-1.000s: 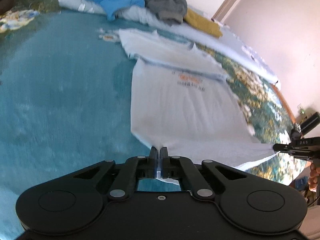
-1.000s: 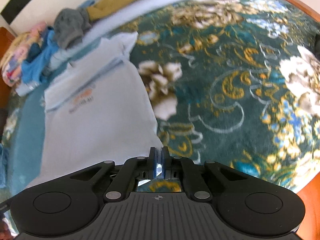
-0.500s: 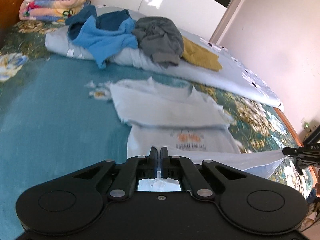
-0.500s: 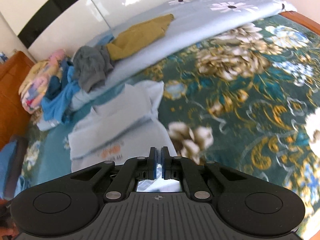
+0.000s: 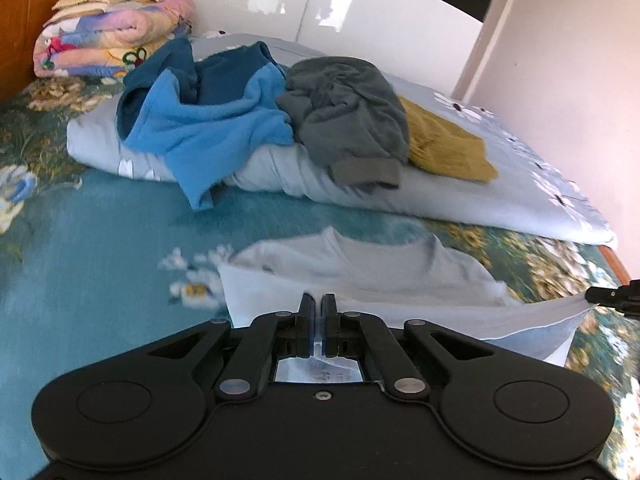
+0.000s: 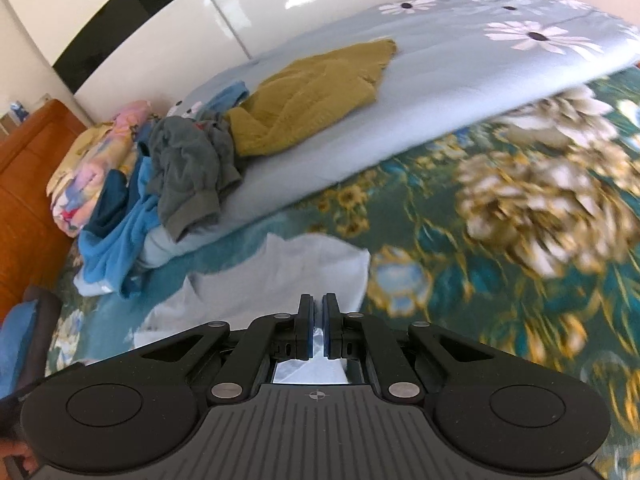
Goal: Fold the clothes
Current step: 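Lift the hem end with both grippers and fold it onto the collar end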
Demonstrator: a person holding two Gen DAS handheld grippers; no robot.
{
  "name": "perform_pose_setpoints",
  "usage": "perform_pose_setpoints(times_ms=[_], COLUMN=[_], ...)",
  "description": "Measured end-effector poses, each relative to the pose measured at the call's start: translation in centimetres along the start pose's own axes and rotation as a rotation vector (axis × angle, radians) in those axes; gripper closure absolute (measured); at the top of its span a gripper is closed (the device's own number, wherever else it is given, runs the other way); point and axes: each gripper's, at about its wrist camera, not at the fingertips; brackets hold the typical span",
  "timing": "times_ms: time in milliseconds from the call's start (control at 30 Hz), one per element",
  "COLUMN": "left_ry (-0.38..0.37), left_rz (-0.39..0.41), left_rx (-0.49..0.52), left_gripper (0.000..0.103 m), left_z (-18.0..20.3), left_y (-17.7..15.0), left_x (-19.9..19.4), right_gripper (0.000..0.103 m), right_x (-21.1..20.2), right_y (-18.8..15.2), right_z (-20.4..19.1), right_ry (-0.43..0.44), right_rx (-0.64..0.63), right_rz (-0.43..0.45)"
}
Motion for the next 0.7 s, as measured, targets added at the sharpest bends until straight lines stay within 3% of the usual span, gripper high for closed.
perform_pose_setpoints(times_ms=[333,700], left_ry=[0.087,0.157], left_rz=[-0.014,-0.084], left_rx=[0.026,0.001], left_gripper=[0.103,0.103], left_z=[0.5,-0.8], left_y=[3.6,3.8], left_x=[7.2,13.1], right_gripper=[0.100,0.100], right_x=[8.7,15.2], right_y=[4.6,6.1], right_z=[0.6,1.5], right_ry=[0.021,0.009], right_rx=[-0.026,-0.053], right_rz=[-0.053,-0.144])
Point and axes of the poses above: each gripper's, at about its wrist camera, not at the fingertips, and x roughly the way its jaws point, z to its right, y to its top, and after that the axes turned 6 degrees about -x, right-handed
